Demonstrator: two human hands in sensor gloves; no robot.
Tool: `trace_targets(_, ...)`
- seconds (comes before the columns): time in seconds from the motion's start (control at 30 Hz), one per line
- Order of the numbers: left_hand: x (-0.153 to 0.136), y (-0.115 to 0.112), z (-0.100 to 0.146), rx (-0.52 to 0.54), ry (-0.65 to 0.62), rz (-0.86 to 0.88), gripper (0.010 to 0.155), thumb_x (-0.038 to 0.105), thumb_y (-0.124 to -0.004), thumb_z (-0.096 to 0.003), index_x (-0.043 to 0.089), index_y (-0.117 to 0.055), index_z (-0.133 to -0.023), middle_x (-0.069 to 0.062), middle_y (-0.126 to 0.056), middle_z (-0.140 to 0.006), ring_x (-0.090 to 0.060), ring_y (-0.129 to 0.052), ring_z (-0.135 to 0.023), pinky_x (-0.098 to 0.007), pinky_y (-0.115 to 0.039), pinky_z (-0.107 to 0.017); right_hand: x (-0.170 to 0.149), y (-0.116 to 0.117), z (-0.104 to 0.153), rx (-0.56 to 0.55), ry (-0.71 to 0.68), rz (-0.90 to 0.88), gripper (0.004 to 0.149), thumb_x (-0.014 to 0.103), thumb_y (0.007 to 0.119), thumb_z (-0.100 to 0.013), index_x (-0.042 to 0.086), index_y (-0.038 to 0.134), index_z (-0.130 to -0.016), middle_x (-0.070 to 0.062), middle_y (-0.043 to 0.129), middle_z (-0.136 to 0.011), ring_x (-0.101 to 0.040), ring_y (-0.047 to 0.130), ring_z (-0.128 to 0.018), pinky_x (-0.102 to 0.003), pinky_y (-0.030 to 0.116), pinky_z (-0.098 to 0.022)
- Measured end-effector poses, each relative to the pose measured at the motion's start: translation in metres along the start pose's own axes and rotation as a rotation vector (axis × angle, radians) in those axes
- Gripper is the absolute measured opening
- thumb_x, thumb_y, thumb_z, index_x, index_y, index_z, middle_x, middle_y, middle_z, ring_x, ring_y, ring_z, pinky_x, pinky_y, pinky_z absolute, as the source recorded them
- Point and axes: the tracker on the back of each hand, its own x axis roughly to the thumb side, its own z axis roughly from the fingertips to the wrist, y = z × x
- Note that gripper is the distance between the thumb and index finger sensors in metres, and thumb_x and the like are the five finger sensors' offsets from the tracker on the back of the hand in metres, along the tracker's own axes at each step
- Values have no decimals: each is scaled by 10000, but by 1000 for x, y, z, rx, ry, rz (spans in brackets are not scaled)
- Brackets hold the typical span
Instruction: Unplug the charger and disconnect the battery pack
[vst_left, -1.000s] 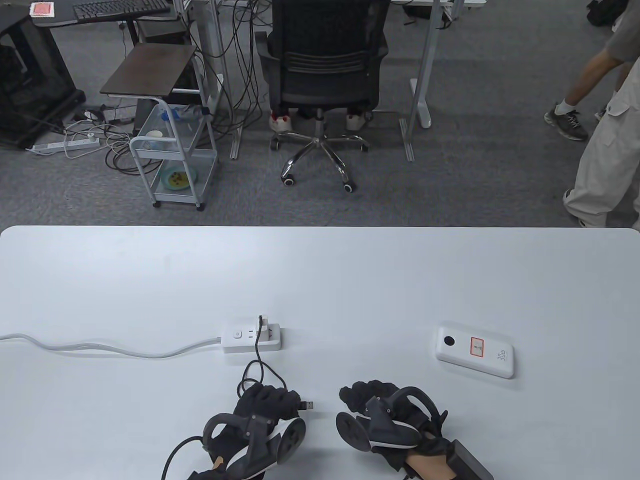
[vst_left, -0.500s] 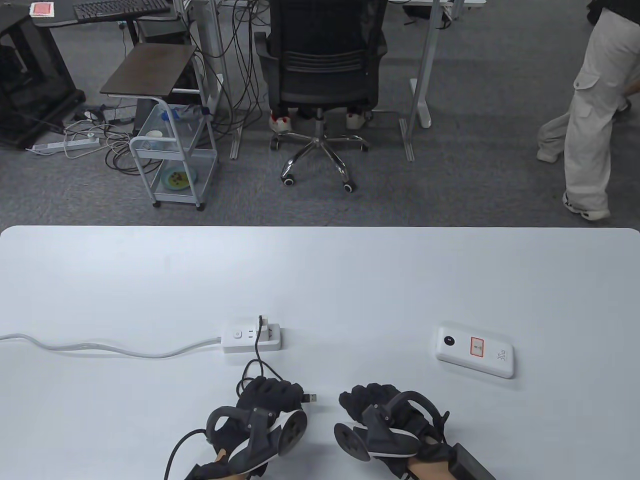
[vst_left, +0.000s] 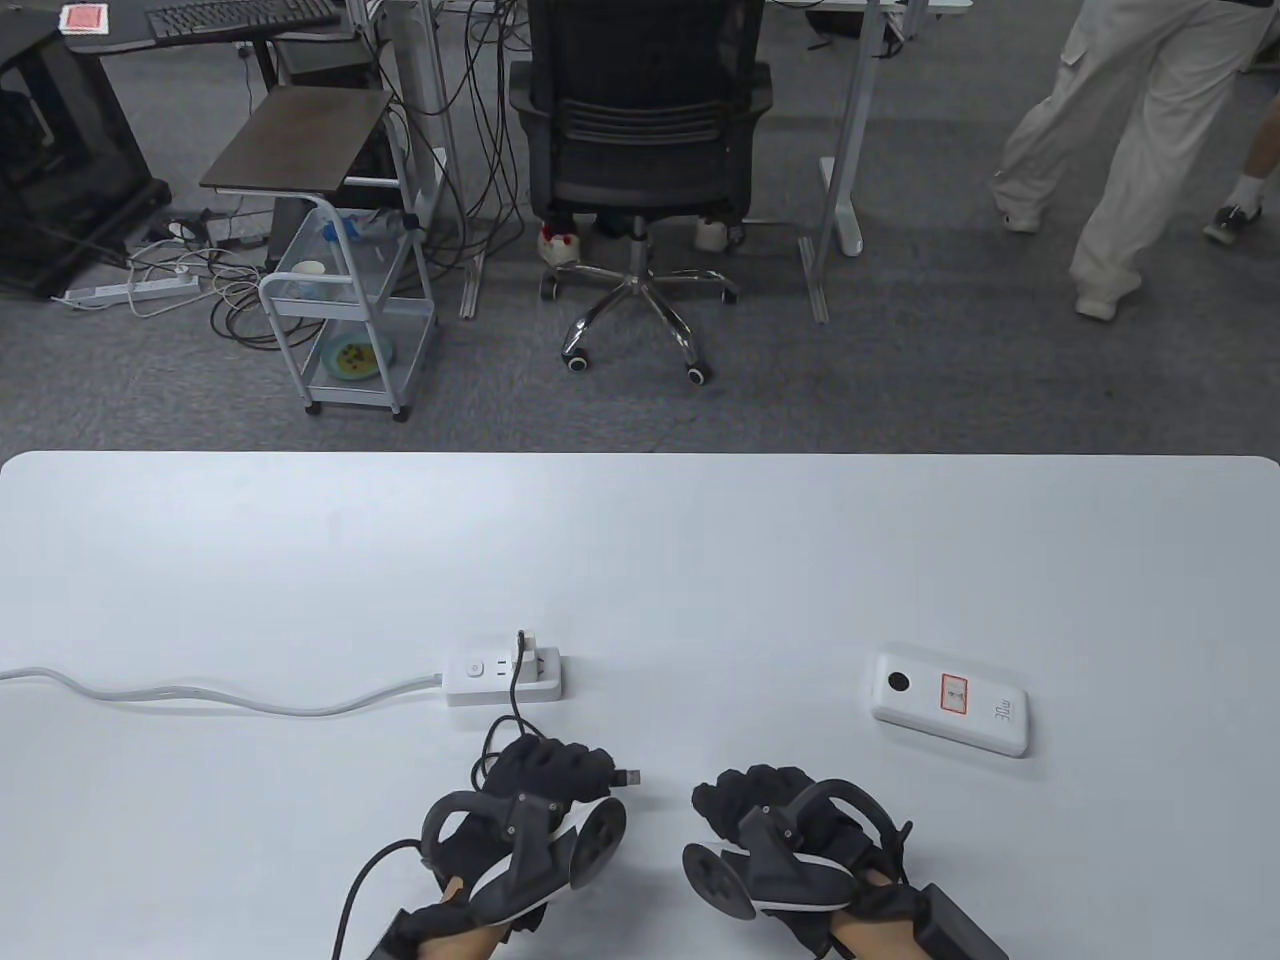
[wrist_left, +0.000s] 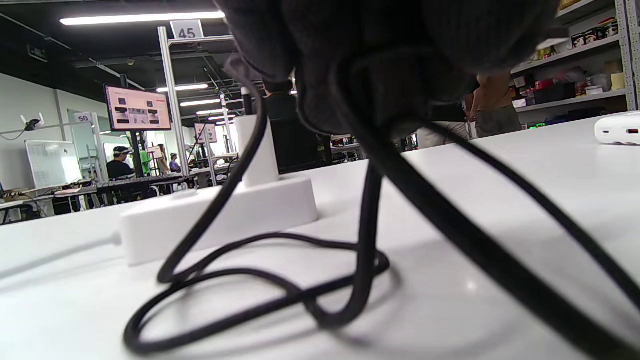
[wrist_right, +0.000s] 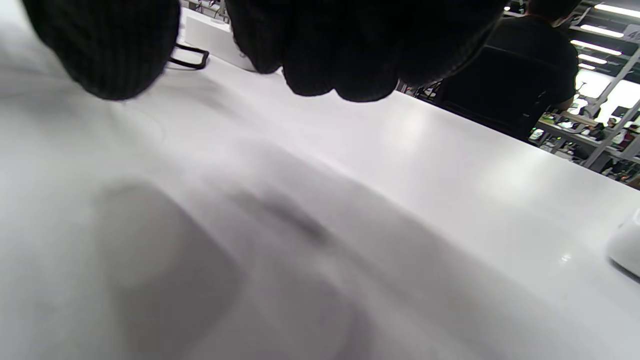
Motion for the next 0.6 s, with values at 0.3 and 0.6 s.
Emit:
trace_targets(0.3, 11, 27, -41, 30, 17, 52, 399, 542, -810, -447, 472, -865, -835, 232, -1005, -856, -52, -1058, -845, -271, -796, -770, -6, -1, 7, 45, -77, -49, 749, 579, 702, -375, 266, 536, -1036, -46, 655, -1088, -317, 750, -931, -495, 661, -675)
trace_targets(0.6, 32, 28, -88, 26, 23, 75, 395, 544, -811, -448, 476, -864, -834, 235, -1002, -860, -45, -1055, -851, -264, -792, -777, 3, -1, 12, 56, -125, 20, 735, 573, 701, -379, 269, 545, -1030, -36, 669, -1079, -306, 766, -921, -488, 675, -668)
